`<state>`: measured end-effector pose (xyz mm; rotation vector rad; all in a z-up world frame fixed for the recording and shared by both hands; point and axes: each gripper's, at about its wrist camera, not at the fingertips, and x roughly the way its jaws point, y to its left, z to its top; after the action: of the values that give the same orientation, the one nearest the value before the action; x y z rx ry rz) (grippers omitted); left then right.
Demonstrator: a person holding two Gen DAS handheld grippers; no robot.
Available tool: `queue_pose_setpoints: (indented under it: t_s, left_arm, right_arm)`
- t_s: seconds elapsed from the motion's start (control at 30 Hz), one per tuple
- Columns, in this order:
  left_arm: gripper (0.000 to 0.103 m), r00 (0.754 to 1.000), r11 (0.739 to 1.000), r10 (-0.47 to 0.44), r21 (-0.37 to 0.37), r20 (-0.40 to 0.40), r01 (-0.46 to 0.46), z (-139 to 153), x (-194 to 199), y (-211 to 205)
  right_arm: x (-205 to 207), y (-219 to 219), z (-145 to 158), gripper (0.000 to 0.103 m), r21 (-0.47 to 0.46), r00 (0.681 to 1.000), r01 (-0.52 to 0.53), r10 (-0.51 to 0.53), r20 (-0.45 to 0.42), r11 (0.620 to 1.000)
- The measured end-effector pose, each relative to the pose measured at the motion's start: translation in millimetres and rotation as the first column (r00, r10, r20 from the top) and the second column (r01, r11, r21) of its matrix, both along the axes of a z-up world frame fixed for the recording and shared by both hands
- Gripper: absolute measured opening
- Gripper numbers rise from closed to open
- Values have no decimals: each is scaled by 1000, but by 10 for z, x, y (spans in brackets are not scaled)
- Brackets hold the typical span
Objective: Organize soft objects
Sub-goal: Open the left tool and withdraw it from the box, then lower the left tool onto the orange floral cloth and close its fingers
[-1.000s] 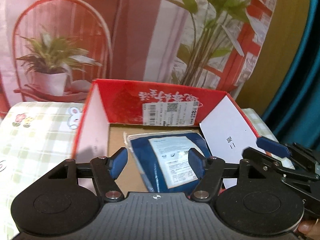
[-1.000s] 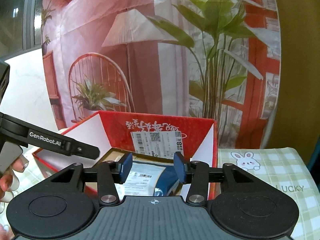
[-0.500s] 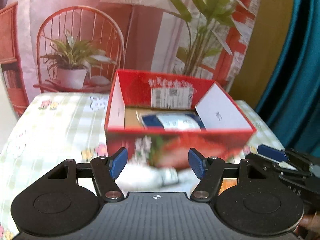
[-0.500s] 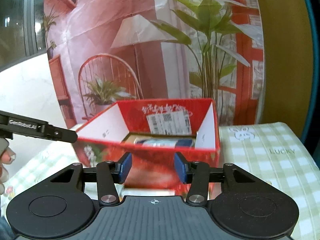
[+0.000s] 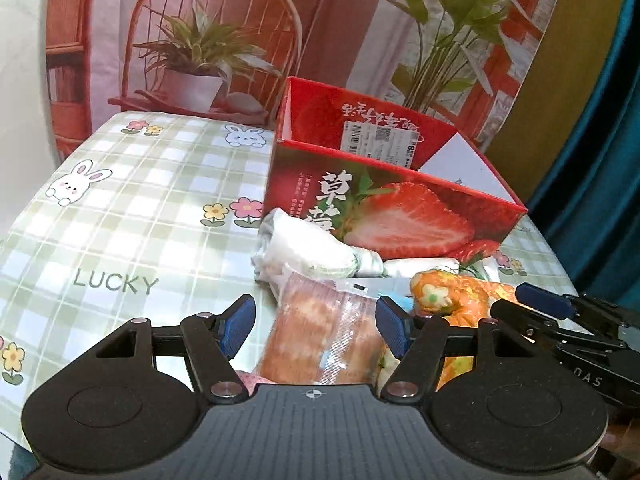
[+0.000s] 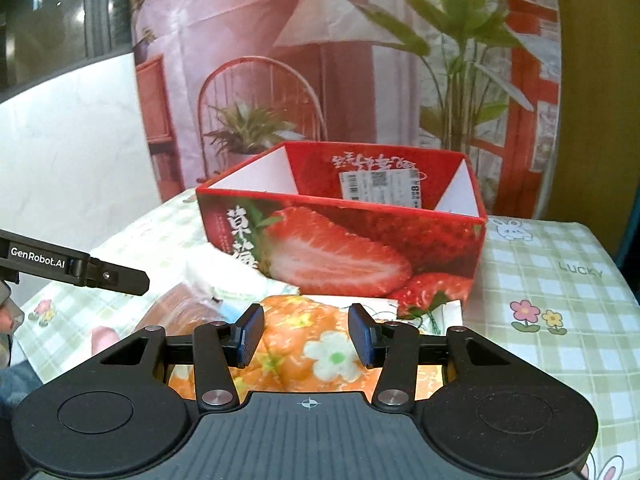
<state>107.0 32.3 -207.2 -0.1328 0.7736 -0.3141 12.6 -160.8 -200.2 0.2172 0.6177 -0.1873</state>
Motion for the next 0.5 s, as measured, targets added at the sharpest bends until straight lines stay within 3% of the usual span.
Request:
queue_pose_setpoints:
  t_s: [0.23, 0.4, 0.5]
  left_arm:
    - [68, 998, 998, -53, 23, 38, 52, -36, -112, -207]
    - [58, 1000, 1000, -16, 0, -20, 16, -158, -96, -131]
    - [58, 1000, 1000, -15, 23, -16, 15, -142, -95, -148]
  right_arm:
    - [-157, -116, -49, 53, 17, 999, 46, -46, -19, 999]
    - [-259, -124, -187, 53, 23, 998, 55, -54, -45, 998]
    - [-290, -141, -197, 57, 32, 997, 64, -62, -39, 997]
